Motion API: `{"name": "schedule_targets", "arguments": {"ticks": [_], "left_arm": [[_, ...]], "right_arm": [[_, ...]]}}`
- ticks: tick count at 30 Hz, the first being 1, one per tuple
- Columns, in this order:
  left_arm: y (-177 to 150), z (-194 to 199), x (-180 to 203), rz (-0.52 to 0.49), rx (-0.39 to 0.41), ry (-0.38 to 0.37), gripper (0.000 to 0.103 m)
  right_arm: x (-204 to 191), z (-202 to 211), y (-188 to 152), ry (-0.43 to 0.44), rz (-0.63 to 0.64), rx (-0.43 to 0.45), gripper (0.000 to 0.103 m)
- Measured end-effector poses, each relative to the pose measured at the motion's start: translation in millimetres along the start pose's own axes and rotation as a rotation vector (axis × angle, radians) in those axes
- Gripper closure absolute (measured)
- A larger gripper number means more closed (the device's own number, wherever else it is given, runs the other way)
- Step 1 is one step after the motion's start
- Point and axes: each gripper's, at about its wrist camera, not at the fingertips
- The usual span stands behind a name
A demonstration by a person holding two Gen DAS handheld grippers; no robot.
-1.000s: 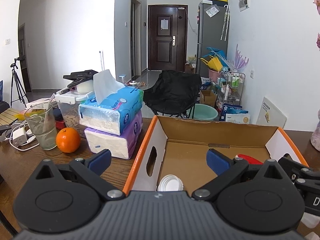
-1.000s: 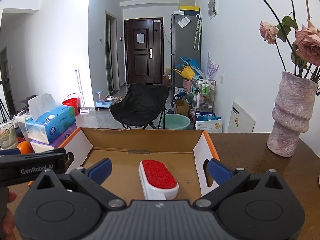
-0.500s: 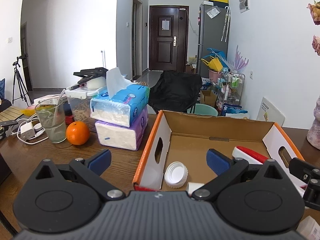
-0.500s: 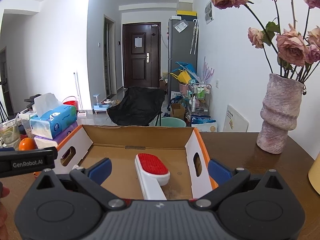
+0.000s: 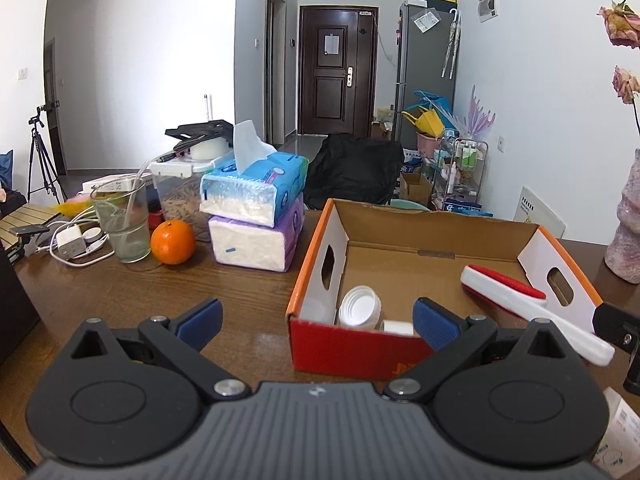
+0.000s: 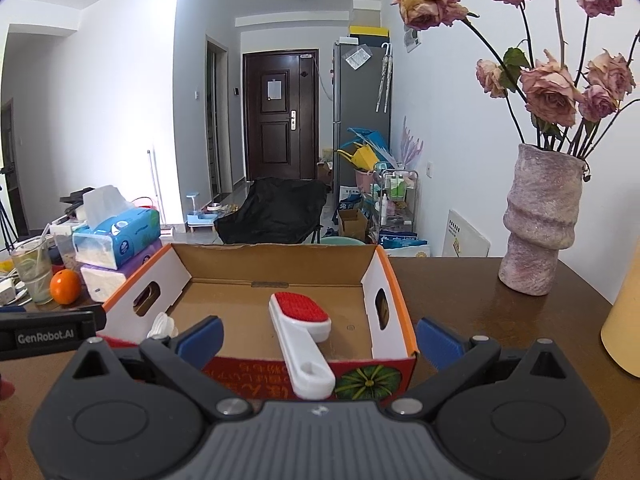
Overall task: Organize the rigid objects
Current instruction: 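Withdraw both open tools from the box toward the table items, then grasp the white plug adapter with the left tool while the right tool grasps the green spray bottle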
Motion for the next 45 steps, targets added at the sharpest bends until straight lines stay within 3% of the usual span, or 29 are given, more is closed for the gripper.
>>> {"name": "schedule_targets", "arguments": {"ticks": [21,37,45], "left_arm": [[-48.5,56.8,-20.8,-0.046,-0.022,-0.006,0.0],[-101.7,83.6,-41.8,-0.087,-0.056,-0.03,0.0],[-113.1,93.0,-51.5,-0.091,-0.051,-0.055,0.0]], "right_arm": [[-18.8,61.9,-47.6,0.026,0.053,0.01,0.0],[-42.9,85.4,-98.8,0.053,0.141,-0.038,0.0],[-50.0,91.0,-116.3,0.101,0.164,-0.054,0.0]]}}
Point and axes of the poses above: each gripper's, at about its wrist camera, not at the fingertips, and z roughly against the way its jaws point, x to its right, y to its top, and after that the axes turned 8 degrees about y, right-handed
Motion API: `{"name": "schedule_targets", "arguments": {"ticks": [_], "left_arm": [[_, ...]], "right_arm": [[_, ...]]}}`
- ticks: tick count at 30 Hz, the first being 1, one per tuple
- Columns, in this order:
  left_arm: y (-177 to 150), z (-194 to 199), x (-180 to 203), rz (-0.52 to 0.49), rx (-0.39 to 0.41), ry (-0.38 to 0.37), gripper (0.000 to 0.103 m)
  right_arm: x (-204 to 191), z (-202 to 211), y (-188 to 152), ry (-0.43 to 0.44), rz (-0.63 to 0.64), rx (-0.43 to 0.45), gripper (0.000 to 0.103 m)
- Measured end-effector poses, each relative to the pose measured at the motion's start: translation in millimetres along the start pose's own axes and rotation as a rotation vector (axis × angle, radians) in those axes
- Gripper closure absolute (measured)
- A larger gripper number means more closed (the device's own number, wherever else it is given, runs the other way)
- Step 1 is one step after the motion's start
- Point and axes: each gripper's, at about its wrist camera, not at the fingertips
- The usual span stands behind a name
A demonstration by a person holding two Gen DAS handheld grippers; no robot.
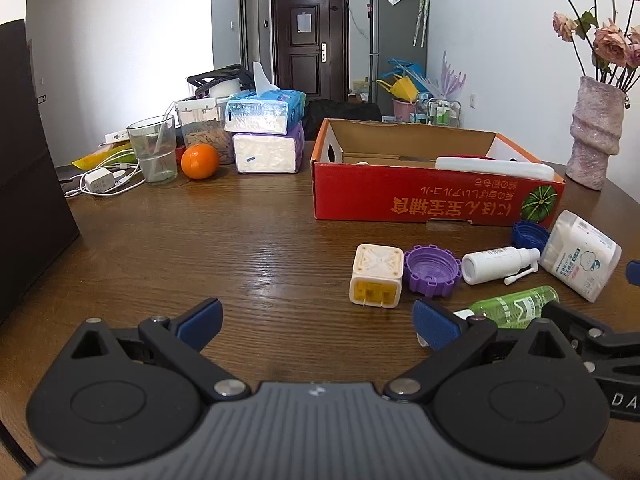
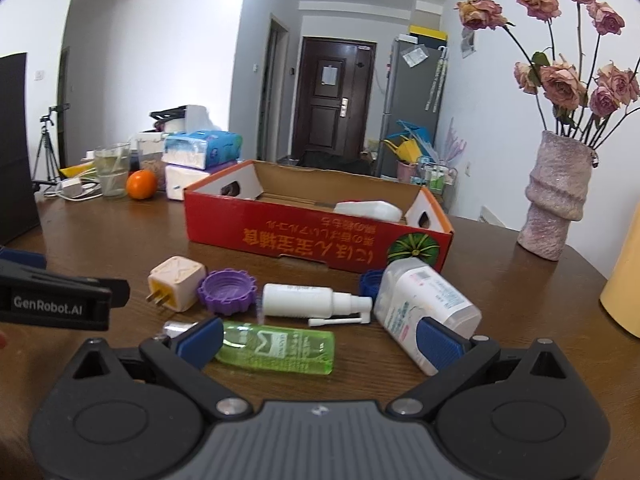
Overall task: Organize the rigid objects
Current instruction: 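Grasp the white plug adapter with the left tool while the right tool grasps the green spray bottle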
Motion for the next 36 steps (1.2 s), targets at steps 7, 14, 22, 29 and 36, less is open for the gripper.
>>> {"name": "schedule_targets", "arguments": {"ticks": [7,14,22,29,36], "left_arm": [[-6.8,1.5,-17.5,0.023,-0.005,-0.007,0.0],[-8.1,-2.2,-29.1,0.053,-0.019,-0.002,0.0],[-7.7,-5.6,-33.3,0.075,-0.031,-0.006,0.0],[-8.3,-6.9,-33.1,0.076,-0.036,-0.005,0.0],[-9.1,-10.1,-31.2,0.071,-0.045,0.006,0.0]], "right_arm": [[-7.5,-13.2,-7.7,0.043,0.112,-0.067,0.0],[-18.9,-45.4,-1.6,0.126,0.254,-0.118,0.002],[-6.4,-80.1,10.3,0.295,0.219,-0.2,0.025],[10.3,-61.0,-1.3,0.377,0.1,-0.222,0.072],[6.0,-38.0,-15.3,0.364,0.075,-0.209,0.072]]}}
Point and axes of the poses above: each gripper's, at about its wrist camera, not at the fingertips, and z roughly against the way its jaws point, x to its right, y to its top, and after that the axes turned 8 degrees about y, right-handed
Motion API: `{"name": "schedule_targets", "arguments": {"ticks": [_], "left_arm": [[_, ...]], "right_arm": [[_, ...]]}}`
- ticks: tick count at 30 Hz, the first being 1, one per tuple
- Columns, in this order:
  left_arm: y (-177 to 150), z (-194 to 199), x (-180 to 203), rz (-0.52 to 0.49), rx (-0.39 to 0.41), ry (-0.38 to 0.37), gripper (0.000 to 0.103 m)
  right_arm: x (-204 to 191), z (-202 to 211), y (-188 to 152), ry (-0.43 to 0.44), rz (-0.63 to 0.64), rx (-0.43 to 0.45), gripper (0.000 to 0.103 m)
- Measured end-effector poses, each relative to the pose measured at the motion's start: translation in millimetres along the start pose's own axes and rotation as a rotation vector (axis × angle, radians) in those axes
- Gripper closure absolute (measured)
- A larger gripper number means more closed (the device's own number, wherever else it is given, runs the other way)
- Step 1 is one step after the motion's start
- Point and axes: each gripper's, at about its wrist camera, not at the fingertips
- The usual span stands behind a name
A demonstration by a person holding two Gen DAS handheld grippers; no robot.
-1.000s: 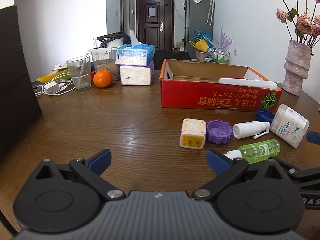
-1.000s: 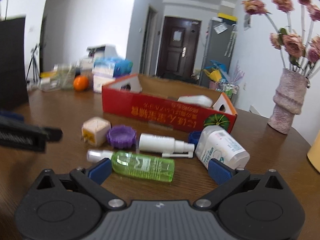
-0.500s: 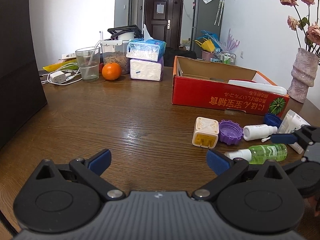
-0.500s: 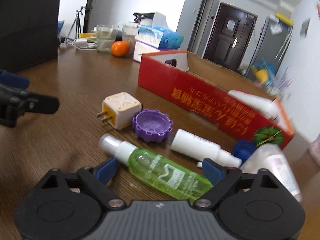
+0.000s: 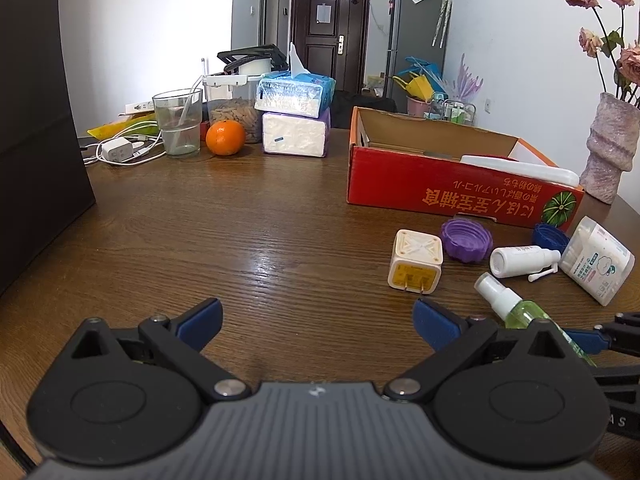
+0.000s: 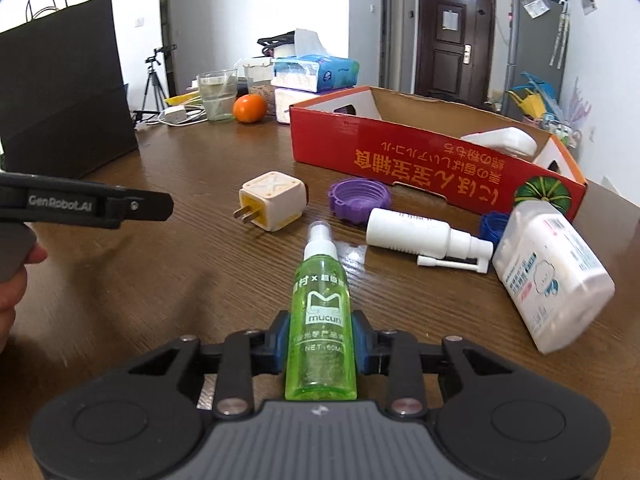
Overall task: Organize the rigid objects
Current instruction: 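Grasp the white plug adapter with the left tool while the right tool grasps the green spray bottle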
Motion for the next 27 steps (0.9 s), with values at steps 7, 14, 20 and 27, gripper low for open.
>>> {"name": "schedule_targets", "arguments": {"ticks": [7,14,20,27], "left_arm": [[-1.0,-5.3,1.4,-0.001,-0.016,0.012,0.0],[-1.7,-11.2,7.1,-0.013,-0.019,0.023,0.0],[1.0,-16.2,19.0,-0.021,-0.015,0.023,0.0],[7.1,-24.9,45.5,-0.052,-0.01,0.035,0.0]], "right_arm": [[-6.2,-12.1,9.8,-0.041,-0.038,0.005,0.072],[-2.5,-11.3,7.6,-0.039,-0.087,0.045,0.073],[8.8,2.8,8.3,-0.045,-0.149,0.113,0.073],[25.1,25.3,10.4,-0.066,-0.197,0.206,0.073]]}}
Point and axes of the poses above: each gripper's, at about its wrist camera, not at the fingertips, and z roughly against the way its jaws point, x to its right, y to its top, and after that the axes turned 8 degrees about y, right-handed
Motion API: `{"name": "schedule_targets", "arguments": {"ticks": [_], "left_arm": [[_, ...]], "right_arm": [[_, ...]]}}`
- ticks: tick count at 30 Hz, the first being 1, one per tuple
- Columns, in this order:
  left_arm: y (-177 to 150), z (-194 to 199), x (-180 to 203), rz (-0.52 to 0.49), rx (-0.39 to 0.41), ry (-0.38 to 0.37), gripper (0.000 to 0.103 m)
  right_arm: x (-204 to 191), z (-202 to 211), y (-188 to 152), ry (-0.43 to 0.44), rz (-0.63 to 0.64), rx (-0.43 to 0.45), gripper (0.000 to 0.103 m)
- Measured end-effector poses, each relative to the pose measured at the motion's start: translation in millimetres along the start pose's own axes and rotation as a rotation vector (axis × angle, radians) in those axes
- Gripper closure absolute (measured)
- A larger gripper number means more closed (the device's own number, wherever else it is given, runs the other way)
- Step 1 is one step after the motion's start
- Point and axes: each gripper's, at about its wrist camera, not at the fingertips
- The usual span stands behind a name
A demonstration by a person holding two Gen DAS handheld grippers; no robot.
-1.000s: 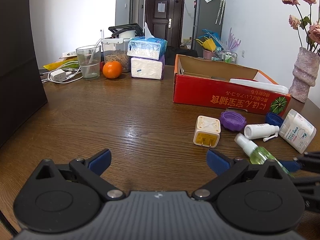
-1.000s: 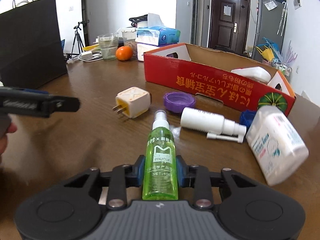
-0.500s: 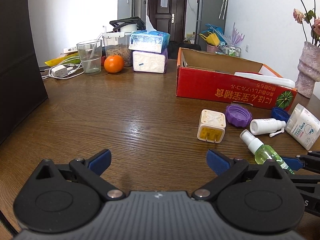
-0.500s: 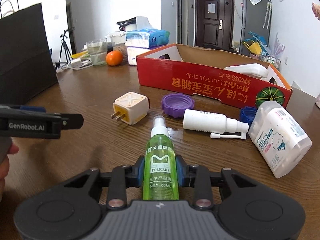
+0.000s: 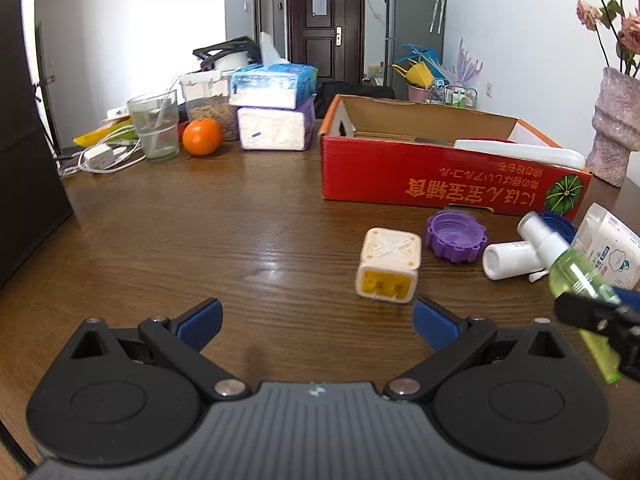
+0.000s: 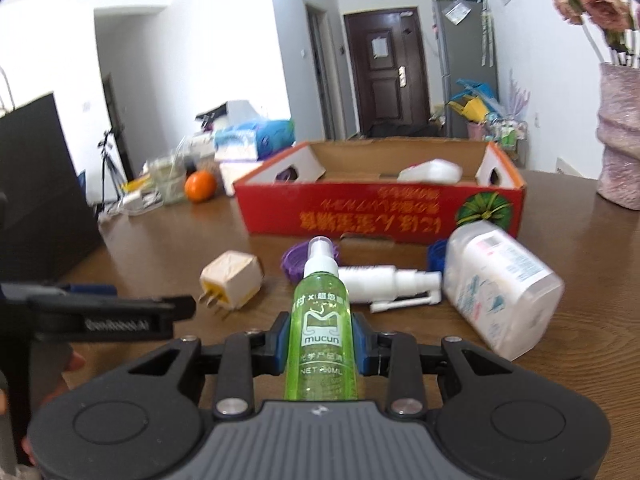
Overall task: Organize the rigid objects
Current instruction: 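Grasp the white plug adapter with the left tool while the right tool grasps the green spray bottle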
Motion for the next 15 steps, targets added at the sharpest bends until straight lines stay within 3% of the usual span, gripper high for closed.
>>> {"name": "schedule_targets", "arguments": {"ticks": [12,15], "left_arm": [[12.8,-25.1,41.4,-0.03,0.002,0.04,0.0],[16.2,-32.7,46.4,-0.026,-0.006,0.027,0.007]], "right_arm": [[30.9,12.6,7.4,-0.099,-0.039,0.081,0.073],[32.0,13.7,7.6,-0.105,-0.039,0.089,0.073]]}}
Point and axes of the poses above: each gripper's, at about its wrist camera, not at the fingertips, and z roughly against the way its jaws point, x to its right, y to its top, and after that the axes turned 8 degrees about y, right-handed
